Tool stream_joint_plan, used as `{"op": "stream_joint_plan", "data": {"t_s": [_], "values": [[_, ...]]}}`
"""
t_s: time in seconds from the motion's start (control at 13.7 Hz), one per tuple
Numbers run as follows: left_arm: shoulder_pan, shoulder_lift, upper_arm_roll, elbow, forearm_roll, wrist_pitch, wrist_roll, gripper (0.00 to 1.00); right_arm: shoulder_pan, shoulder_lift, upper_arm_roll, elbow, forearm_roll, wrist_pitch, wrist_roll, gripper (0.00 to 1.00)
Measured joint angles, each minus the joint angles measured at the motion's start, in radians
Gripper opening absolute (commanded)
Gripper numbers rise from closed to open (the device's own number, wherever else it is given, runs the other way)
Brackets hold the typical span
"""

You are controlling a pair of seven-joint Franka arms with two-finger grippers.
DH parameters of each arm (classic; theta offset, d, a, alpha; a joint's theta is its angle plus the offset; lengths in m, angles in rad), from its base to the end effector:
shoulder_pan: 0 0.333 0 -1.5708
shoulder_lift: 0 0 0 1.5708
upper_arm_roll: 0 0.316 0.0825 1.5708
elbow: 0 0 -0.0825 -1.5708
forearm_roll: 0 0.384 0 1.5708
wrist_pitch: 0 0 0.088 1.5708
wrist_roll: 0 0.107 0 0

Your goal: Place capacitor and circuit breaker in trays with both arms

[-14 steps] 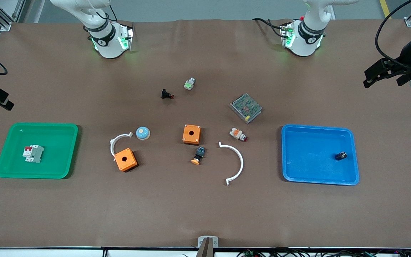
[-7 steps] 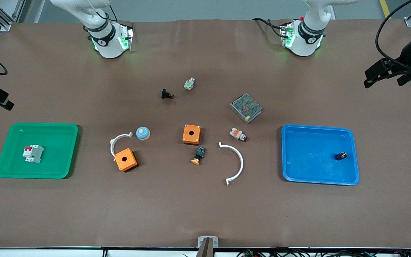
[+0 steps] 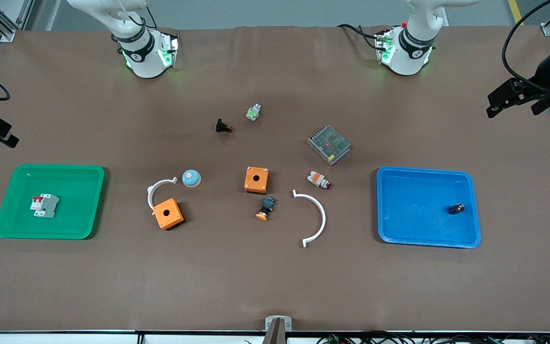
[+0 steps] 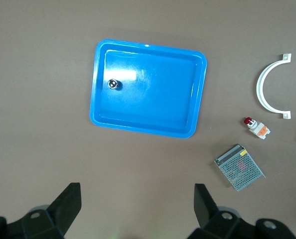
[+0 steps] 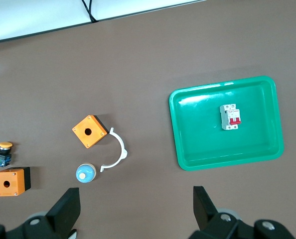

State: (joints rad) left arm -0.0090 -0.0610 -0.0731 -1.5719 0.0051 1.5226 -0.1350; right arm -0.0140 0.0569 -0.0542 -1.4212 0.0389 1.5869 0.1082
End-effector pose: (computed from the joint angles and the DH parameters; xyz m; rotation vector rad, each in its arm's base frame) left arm 0.5289 -0.0443 0.6527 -3.1322 -0.0835 -0.0196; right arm 0.5731 -0.0340 0.6648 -3.0873 0.2703 -0.1677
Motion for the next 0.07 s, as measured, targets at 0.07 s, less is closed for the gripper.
{"op": "stream_joint_plan", "data": {"t_s": [0.07], "values": [[0.000,0.000,0.000,0.000,0.000,0.000,0.000,1.00,0.000,0.000,0.000,0.000,0.000,0.000,0.000,1.00]]}}
